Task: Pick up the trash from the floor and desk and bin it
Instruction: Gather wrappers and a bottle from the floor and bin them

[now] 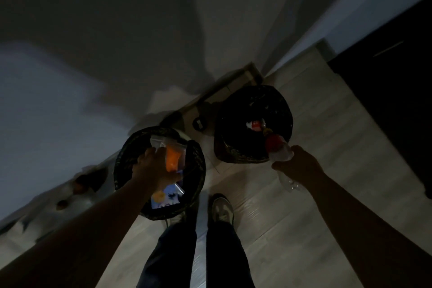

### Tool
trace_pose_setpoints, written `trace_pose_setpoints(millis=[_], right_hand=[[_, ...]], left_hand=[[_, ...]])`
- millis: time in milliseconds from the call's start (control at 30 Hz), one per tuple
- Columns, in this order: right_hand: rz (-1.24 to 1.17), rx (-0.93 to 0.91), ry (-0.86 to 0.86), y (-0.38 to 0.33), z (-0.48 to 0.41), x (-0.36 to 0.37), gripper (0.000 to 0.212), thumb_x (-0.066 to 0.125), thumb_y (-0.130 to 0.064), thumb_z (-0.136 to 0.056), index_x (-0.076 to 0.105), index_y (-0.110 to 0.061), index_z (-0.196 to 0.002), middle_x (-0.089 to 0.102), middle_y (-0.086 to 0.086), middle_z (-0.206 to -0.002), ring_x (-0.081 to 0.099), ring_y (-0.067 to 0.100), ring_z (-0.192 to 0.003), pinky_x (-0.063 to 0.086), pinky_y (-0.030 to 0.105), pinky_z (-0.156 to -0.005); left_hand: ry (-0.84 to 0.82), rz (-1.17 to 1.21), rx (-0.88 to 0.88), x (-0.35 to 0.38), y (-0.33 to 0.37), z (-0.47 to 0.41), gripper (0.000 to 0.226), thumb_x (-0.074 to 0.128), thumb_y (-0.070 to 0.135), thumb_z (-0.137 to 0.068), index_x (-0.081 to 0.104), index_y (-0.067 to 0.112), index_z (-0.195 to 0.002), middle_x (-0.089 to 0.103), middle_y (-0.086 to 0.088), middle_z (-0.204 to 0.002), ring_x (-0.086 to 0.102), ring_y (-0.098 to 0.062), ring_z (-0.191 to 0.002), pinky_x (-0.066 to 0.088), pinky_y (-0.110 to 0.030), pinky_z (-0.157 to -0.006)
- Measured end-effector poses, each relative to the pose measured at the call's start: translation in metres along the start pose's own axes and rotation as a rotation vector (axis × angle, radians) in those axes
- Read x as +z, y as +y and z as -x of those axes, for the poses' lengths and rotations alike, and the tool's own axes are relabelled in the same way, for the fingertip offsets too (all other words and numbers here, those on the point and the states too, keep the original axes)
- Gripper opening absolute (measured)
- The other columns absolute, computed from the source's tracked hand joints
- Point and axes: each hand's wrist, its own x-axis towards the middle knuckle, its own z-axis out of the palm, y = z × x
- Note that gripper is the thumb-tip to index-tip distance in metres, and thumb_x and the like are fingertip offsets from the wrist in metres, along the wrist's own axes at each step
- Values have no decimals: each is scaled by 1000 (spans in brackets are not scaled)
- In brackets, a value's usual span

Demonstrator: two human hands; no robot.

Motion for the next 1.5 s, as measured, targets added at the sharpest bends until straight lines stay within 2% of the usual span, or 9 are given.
trace_pose_setpoints(millis=[67, 133, 233, 333, 567, 700, 1067, 1267, 1500], right_hand=[[-29, -41, 35, -6, -6, -5, 46, 66, -28, -86, 53, -6, -125, 59, 15, -123, 56, 31, -114, 41, 29, -82], [38, -32, -20, -15, -13, -12, 49, 58, -34, -92, 48, -6, -132, 53, 15, -133, 51, 28, -122, 39, 30, -94], [48, -26, -44, -26, -28, -13, 54, 60, -41, -90, 48, -10, -132, 54, 12, -131, 53, 24, -118, 41, 29, -94], [139, -64, 63, -29, -30, -10, 64, 63, -46, -85, 44, -13, -137, 49, 12, -136, 48, 30, -124, 43, 41, -101], [171, -126, 122, -23, -16, -11, 46, 56, -34, -92, 48, -12, -131, 54, 13, -131, 52, 30, -119, 45, 41, -98], [191, -154, 148, -18, 9, -17, 44, 57, -37, -91, 53, -11, -127, 57, 14, -126, 55, 30, -115, 47, 40, -95], [165, -443, 116, -18, 153, -60, 43, 62, -25, -88, 53, -12, -127, 55, 11, -132, 50, 28, -121, 42, 35, -99], [275, -659, 64, -29, 254, -90, 52, 63, -27, -87, 49, -14, -136, 52, 8, -136, 47, 26, -125, 42, 31, -99], [348, -862, 47, -41, 362, -112, 46, 67, -22, -85, 54, -16, -128, 59, 4, -120, 57, 20, -110, 45, 24, -83]], left_hand=[[-1, 4, 1, 2, 2, -1, 82, 76, 48, -69, 39, 17, -135, 41, -14, -131, 46, -34, -120, 45, -45, -96], [-5, 25, 26, 4, 3, -1, 77, 76, 43, -71, 41, 16, -134, 42, -13, -130, 49, -33, -117, 46, -41, -93], [-10, 33, 50, 6, 7, 0, 69, 74, 40, -75, 43, 15, -132, 44, -11, -128, 51, -31, -115, 44, -36, -88], [10, 9, 92, 4, 13, 1, 52, 74, 38, -75, 52, 15, -116, 52, -8, -111, 57, -28, -100, 42, -29, -73], [40, 6, 113, -5, 28, 18, 60, 68, 41, -79, 49, 15, -130, 51, -11, -130, 52, -31, -116, 47, -42, -95], [46, -4, 141, -20, 38, 39, 56, 65, 41, -82, 50, 15, -129, 54, -11, -127, 54, -29, -114, 47, -43, -94], [158, 31, 197, -87, 61, 183, 52, 65, 36, -84, 51, 17, -131, 52, -8, -131, 53, -24, -116, 39, -24, -86], [182, 97, 168, -128, 65, 285, 55, 65, 32, -82, 48, 17, -133, 53, -7, -132, 54, -26, -117, 45, -31, -90], [300, 302, 89, -140, 38, 408, 48, 68, 37, -81, 55, 14, -121, 59, -7, -119, 58, -24, -104, 50, -32, -85]])
